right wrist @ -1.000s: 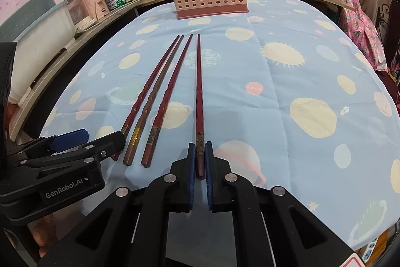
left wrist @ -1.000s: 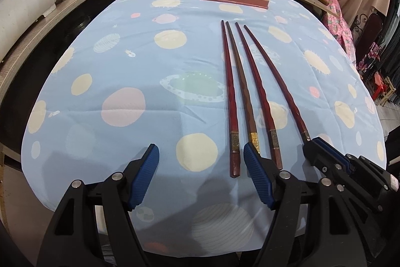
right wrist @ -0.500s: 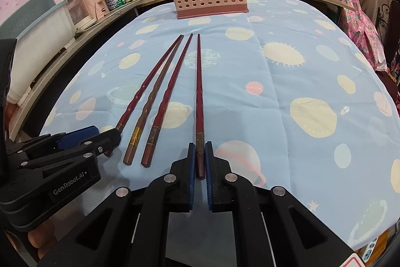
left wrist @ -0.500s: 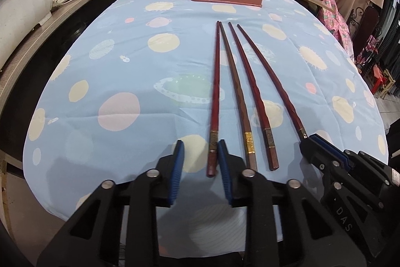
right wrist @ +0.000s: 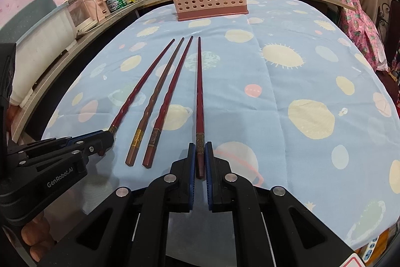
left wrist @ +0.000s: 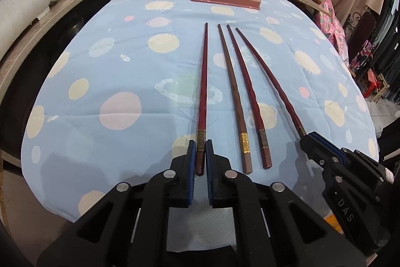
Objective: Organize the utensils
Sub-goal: 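Grasp a dark-red chopstick with the left tool while the right tool grasps another dark-red one, then lift both dark-red chopsticks toward the basket with the left and right tools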
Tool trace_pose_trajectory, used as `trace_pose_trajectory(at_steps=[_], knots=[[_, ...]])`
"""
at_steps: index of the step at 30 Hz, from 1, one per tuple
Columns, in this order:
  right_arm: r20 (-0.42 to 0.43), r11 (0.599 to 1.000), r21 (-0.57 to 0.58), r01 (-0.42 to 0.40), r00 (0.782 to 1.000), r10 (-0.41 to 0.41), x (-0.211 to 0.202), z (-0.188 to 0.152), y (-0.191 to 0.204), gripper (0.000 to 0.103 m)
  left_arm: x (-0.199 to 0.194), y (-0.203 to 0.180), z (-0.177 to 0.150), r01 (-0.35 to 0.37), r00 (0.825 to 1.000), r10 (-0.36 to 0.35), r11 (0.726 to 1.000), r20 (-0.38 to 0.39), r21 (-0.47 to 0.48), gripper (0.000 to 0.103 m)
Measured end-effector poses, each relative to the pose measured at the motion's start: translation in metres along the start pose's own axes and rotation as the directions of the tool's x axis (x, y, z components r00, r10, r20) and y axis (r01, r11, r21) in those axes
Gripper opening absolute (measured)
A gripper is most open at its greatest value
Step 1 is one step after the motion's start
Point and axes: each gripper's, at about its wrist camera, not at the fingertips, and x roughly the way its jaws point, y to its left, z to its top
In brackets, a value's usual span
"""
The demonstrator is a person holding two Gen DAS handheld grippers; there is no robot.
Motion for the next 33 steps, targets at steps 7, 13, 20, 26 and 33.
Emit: trace_pose_trajectory(at_steps=[7,13,20,26,33], knots=[[0.067,1.0,0.028,-0.012,0.998,0.01,-0.023,0.018,-0.008,0.007,-0.026,0.006,0.015,0.018,0.998,-0.017,0.999,0.056,-0.027,0.007],[0.146,0.999,0.04,-0.025,0.989,0.019,-0.048,0.043,-0.013,0.007,-0.051,0.007,0.035,0.026,0.993,-0.022,0.999,0.12,-0.031,0.007],[0.268,0.999,0.032,-0.02,0.963,0.011,-0.079,0.08,-0.021,0.007,-0.078,0.011,0.064,0.027,0.98,-0.019,0.999,0.201,-0.039,0.007],[0.35,0.999,0.035,-0.019,0.937,0.006,-0.097,0.114,-0.028,0.007,-0.098,0.016,0.096,0.027,0.963,-0.011,0.998,0.269,-0.058,0.007],[0.386,0.999,0.026,-0.03,0.922,0.018,-0.097,0.146,-0.032,0.007,-0.116,0.015,0.14,0.02,0.939,0.002,0.998,0.345,-0.06,0.007]])
